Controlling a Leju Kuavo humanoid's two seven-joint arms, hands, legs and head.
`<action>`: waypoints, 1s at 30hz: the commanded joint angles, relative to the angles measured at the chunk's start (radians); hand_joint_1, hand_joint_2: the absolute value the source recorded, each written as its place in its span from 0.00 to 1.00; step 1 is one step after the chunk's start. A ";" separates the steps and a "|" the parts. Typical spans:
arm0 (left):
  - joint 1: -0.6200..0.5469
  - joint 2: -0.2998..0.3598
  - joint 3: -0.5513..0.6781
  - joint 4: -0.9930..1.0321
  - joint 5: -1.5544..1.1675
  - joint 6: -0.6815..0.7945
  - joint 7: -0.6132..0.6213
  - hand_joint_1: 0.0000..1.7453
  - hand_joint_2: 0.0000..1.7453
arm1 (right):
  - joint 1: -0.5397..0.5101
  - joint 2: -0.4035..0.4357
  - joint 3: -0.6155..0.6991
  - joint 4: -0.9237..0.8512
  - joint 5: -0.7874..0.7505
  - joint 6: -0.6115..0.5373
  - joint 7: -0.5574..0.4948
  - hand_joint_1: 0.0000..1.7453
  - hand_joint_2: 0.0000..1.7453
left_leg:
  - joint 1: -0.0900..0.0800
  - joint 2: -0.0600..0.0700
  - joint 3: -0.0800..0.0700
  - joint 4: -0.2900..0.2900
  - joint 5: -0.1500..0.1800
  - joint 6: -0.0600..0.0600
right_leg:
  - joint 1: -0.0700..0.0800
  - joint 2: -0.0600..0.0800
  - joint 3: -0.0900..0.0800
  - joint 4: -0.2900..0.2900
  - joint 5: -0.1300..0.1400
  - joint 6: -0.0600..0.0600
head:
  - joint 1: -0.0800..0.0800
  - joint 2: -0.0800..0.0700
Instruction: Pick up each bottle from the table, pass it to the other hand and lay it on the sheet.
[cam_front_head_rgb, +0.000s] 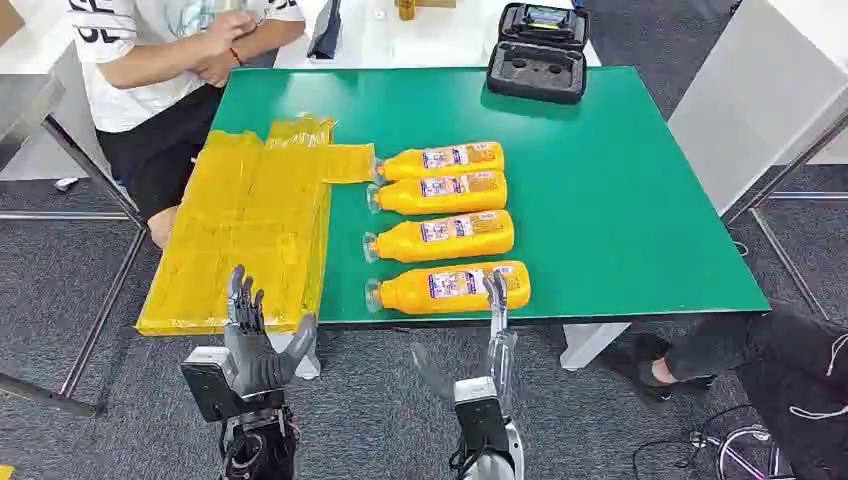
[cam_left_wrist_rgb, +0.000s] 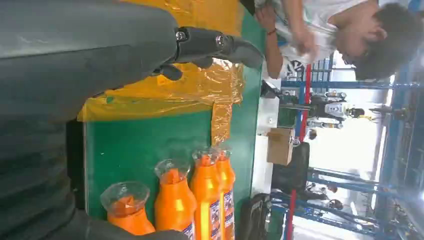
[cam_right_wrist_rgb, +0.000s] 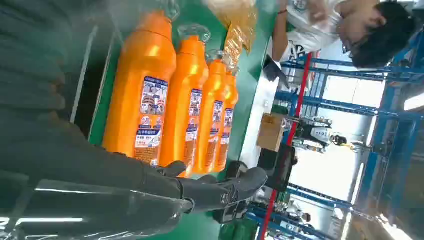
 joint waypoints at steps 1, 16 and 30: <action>-0.019 0.034 -0.001 0.019 -0.017 -0.014 0.018 0.00 1.00 | 0.024 -0.011 0.003 0.001 -0.003 0.002 0.002 0.00 1.00 | 0.000 0.000 0.003 -0.001 -0.001 -0.001 | 0.000 0.000 0.003 -0.001 -0.001 -0.001 | 0.000 0.000; -0.049 0.024 -0.002 0.061 -0.007 -0.031 0.008 0.00 1.00 | 0.008 -0.003 -0.023 0.024 0.028 -0.012 0.002 0.00 1.00 | 0.001 0.000 0.004 -0.001 -0.001 -0.001 | 0.001 -0.001 0.005 -0.001 -0.001 -0.001 | 0.000 0.000; -0.109 0.049 0.011 0.117 -0.053 -0.052 0.010 0.00 1.00 | -0.005 -0.056 -0.186 -0.071 0.320 0.297 0.176 0.00 1.00 | 0.000 -0.001 0.004 -0.001 -0.001 -0.001 | 0.000 -0.001 0.005 -0.001 -0.001 -0.001 | 0.000 0.000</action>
